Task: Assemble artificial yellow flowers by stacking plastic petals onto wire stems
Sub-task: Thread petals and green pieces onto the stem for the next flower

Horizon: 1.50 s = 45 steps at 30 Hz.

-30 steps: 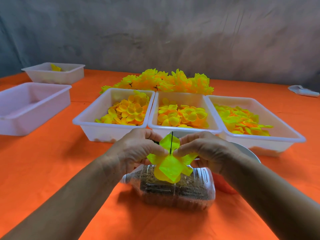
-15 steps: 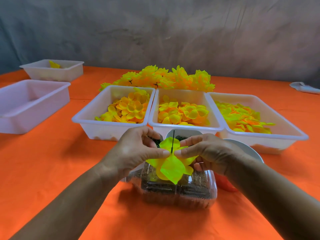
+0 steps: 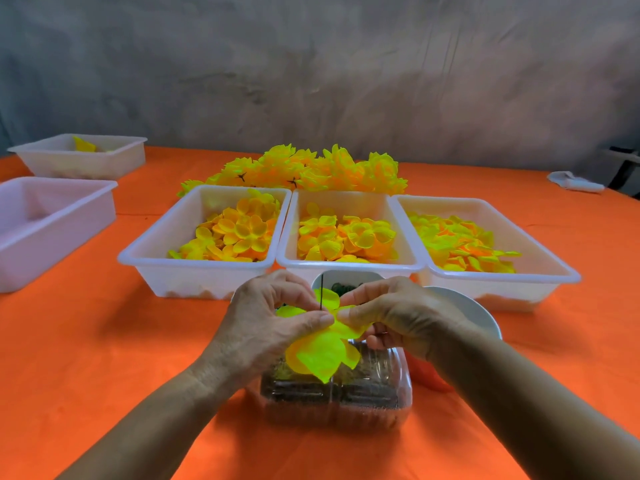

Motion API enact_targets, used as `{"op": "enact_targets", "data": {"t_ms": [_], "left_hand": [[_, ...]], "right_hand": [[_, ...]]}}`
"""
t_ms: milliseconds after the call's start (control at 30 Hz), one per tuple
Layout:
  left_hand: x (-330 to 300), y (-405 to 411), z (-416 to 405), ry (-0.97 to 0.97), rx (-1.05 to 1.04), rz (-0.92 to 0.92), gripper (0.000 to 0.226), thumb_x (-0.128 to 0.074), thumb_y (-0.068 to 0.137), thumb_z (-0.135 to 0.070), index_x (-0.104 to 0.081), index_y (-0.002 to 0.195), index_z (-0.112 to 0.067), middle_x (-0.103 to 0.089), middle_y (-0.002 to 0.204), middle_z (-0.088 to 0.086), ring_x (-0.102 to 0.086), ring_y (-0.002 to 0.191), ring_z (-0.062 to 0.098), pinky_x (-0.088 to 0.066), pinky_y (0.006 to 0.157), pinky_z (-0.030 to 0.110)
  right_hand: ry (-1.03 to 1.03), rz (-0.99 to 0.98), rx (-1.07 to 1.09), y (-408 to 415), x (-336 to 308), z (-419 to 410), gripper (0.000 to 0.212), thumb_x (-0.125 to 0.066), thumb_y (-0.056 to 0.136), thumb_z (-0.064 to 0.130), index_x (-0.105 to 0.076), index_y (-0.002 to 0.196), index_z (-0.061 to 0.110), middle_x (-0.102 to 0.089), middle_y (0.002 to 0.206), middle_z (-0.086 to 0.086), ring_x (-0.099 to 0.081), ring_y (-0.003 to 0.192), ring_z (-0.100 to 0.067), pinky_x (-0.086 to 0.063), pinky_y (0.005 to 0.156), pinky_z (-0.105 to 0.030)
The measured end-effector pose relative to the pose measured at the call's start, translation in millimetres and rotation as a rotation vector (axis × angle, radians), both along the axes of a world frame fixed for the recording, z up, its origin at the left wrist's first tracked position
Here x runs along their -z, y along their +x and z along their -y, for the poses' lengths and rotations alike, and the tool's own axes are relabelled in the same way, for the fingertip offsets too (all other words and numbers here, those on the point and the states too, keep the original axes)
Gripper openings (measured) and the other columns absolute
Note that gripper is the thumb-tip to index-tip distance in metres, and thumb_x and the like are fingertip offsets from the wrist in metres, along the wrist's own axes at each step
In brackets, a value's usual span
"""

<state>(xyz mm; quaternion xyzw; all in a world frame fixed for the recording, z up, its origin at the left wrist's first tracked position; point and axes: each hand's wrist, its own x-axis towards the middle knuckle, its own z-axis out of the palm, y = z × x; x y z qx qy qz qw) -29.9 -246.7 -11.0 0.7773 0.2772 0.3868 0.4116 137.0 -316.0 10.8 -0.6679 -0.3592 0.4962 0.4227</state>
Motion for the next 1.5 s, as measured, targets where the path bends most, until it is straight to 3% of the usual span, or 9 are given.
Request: {"op": "enact_targets", "data": {"t_ms": [267,400,533,667,867,1100,1233,1367,1500], "left_hand": [[2,0,-3,-0.008,0.051,0.032,0.017,-0.086,0.056,-0.028,-0.071,0.058,-0.02,-0.066,0.078,-0.005,-0.064,0.082,0.012,-0.049,0.077,0.021],[-3,1,-6,-0.064,0.094,0.0,0.012,-0.082,0.055,-0.023,-0.071,0.055,-0.019,-0.067,0.079,-0.002,-0.064,0.081,0.013,-0.048,0.08,0.024],[-4,2,-8,-0.073,0.096,-0.029,0.02,-0.085,0.061,-0.005,-0.069,0.054,-0.014,-0.068,0.078,0.004,-0.065,0.083,0.019,-0.049,0.083,0.033],[-3,2,-10,-0.054,0.094,-0.037,0.016,-0.084,0.055,-0.023,-0.07,0.055,-0.016,-0.068,0.077,0.002,-0.065,0.083,0.016,-0.05,0.082,0.032],[1,2,-12,-0.016,0.085,-0.01,0.021,-0.078,0.052,-0.042,-0.069,0.054,-0.023,-0.069,0.077,-0.001,-0.065,0.082,0.013,-0.052,0.079,0.032],[3,2,-13,-0.014,0.093,-0.003,0.022,-0.078,0.052,-0.042,-0.069,0.054,-0.023,-0.069,0.077,-0.001,-0.065,0.082,0.014,-0.052,0.079,0.03],[3,3,-12,-0.011,0.087,-0.002,0.021,-0.08,0.052,-0.038,-0.068,0.054,-0.02,-0.068,0.077,-0.001,-0.065,0.079,0.014,-0.052,0.076,0.026],[4,3,-12,-0.014,0.086,0.002,0.014,-0.081,0.055,-0.027,-0.069,0.054,-0.02,-0.068,0.076,-0.001,-0.065,0.079,0.014,-0.053,0.077,0.028],[5,2,-11,-0.018,0.089,0.019,0.016,-0.082,0.056,-0.022,-0.068,0.056,-0.012,-0.068,0.077,0.003,-0.065,0.077,0.015,-0.05,0.073,0.019]], "right_hand": [[0.139,0.134,0.075,29,-6,-3,0.014,-0.072,0.081,0.027,-0.068,0.081,0.014,-0.067,0.061,0.001,-0.057,0.049,-0.005,-0.043,0.045,-0.015],[0.334,0.581,0.415,95,-4,-17,0.009,-0.07,0.081,0.014,-0.072,0.09,0.012,-0.072,0.088,-0.008,-0.063,0.076,-0.016,-0.048,0.067,-0.027],[-0.005,1.205,0.409,164,9,-35,0.03,-0.058,0.085,0.01,-0.07,0.109,0.024,-0.06,0.128,-0.007,-0.048,0.121,-0.031,-0.038,0.1,-0.035],[-0.303,1.363,0.099,188,19,-54,0.038,-0.049,0.091,0.011,-0.064,0.113,0.038,-0.034,0.15,0.007,-0.022,0.136,-0.027,-0.025,0.107,-0.035],[-0.502,1.359,-0.019,191,25,-73,0.038,-0.041,0.09,0.009,-0.058,0.123,0.02,-0.045,0.141,-0.006,-0.03,0.135,-0.029,-0.032,0.104,-0.036],[0.105,1.14,0.569,197,23,-64,0.028,-0.068,0.081,0.008,-0.07,0.109,0.003,-0.063,0.119,-0.021,-0.057,0.113,-0.035,-0.04,0.095,-0.034],[0.276,0.879,0.804,200,17,-57,0.028,-0.072,0.074,0.004,-0.07,0.102,0.004,-0.07,0.1,-0.021,-0.064,0.097,-0.035,-0.047,0.09,-0.039],[0.352,0.411,0.871,202,22,-49,0.03,-0.076,0.07,-0.003,-0.066,0.098,-0.002,-0.064,0.089,-0.019,-0.064,0.084,-0.028,-0.053,0.086,-0.05],[0.376,0.377,0.814,202,27,-42,0.021,-0.075,0.071,-0.006,-0.065,0.088,-0.002,-0.064,0.088,-0.021,-0.064,0.085,-0.031,-0.053,0.085,-0.048]]}}
